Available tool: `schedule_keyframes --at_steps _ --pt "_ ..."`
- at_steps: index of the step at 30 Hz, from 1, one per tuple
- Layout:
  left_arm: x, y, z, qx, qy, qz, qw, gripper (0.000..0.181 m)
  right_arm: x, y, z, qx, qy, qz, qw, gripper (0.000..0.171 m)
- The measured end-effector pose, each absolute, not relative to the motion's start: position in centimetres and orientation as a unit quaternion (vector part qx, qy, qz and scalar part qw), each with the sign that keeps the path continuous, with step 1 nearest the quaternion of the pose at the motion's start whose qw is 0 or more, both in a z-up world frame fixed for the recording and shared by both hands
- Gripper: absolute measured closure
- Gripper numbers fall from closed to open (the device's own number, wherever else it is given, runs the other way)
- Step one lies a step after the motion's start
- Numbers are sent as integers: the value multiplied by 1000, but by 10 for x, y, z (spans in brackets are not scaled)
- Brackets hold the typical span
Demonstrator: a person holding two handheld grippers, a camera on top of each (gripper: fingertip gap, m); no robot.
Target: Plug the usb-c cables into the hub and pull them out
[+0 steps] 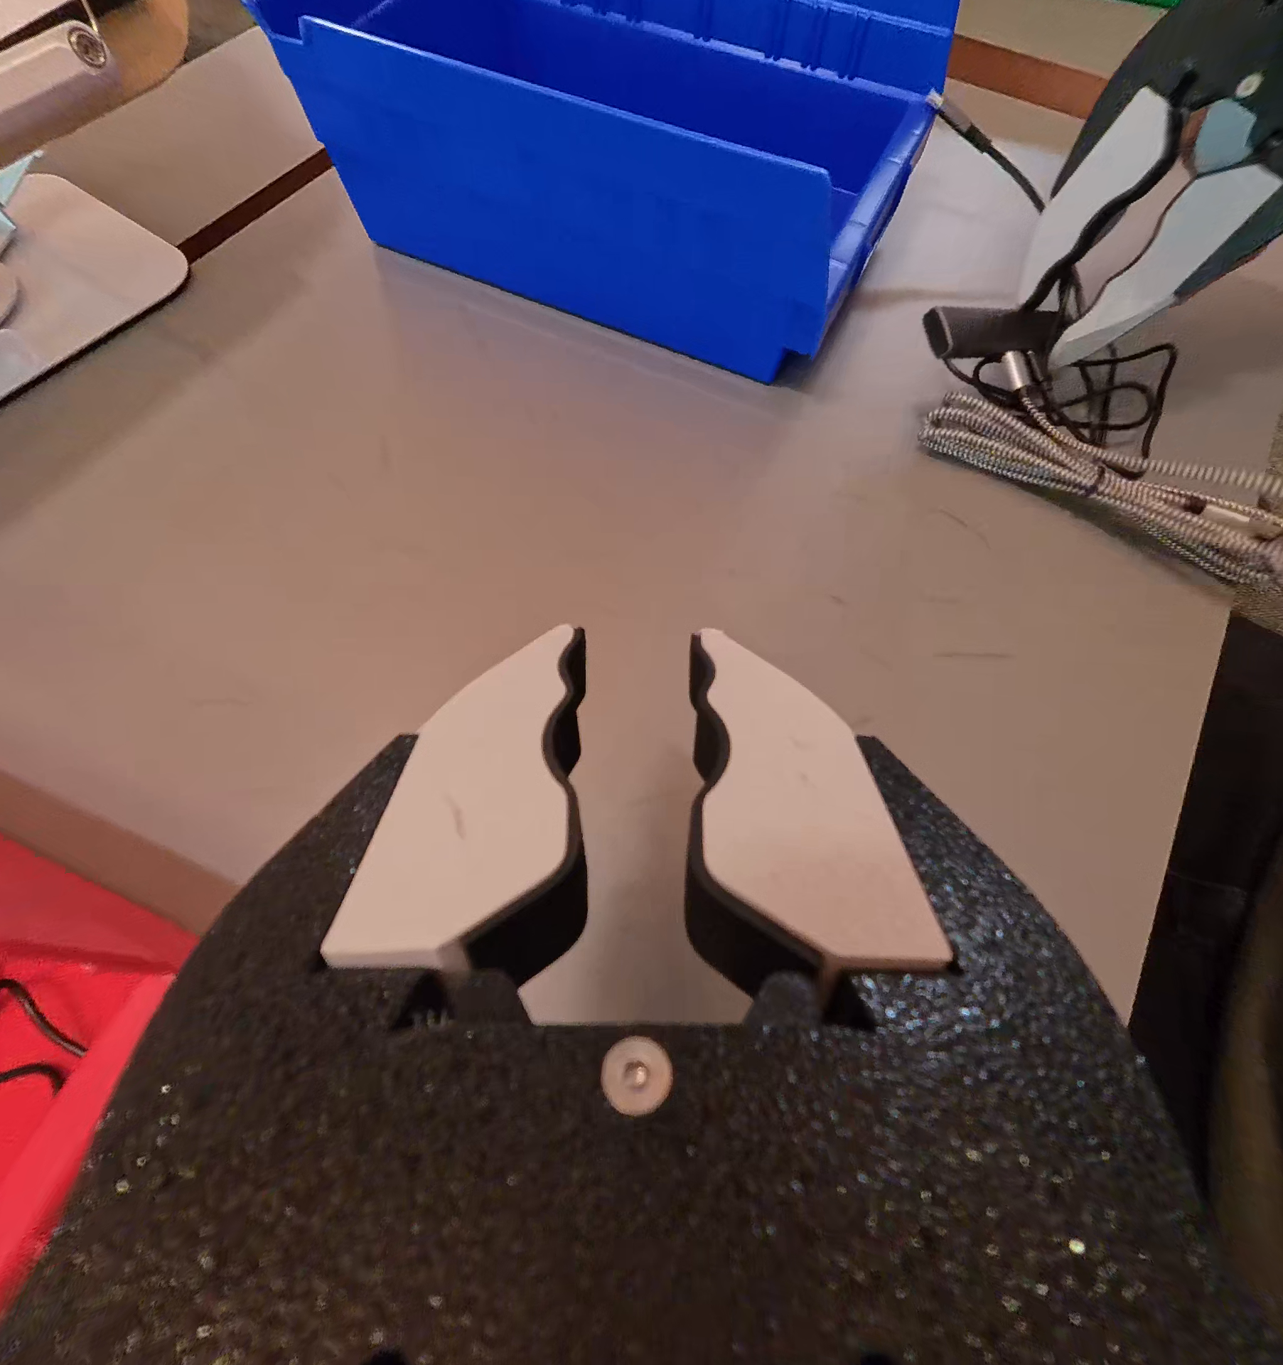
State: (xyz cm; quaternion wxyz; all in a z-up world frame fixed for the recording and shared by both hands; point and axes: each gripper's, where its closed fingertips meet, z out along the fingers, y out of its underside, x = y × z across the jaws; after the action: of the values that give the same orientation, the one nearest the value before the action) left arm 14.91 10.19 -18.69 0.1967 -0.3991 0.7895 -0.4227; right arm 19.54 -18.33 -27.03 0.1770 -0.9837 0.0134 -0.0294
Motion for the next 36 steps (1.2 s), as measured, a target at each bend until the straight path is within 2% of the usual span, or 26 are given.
schedule_keyframes --at_steps 9,13,18,21,26,30,36 --pt "148 112 -178 -405 777 -435 206 155 204 -163 -154 -902 63 -60 423 148" --pt "149 112 -178 -406 775 -439 204 155 236 -167 -87 -856 101 -120 492 148" --pt "150 112 -182 -407 778 -435 201 155 270 -162 -3 -817 115 -170 539 149" --pt "150 112 -183 -409 778 -434 199 155 295 -159 34 -811 123 -210 532 149" --pt "150 115 -185 -412 777 -433 199 155 336 -163 90 -762 175 -243 574 151" --pt "152 115 -188 -416 775 -436 192 155 367 -154 79 -746 239 -214 583 160" --pt "152 112 -194 -414 781 -429 187 155 399 -118 -45 -822 266 -189 466 161"
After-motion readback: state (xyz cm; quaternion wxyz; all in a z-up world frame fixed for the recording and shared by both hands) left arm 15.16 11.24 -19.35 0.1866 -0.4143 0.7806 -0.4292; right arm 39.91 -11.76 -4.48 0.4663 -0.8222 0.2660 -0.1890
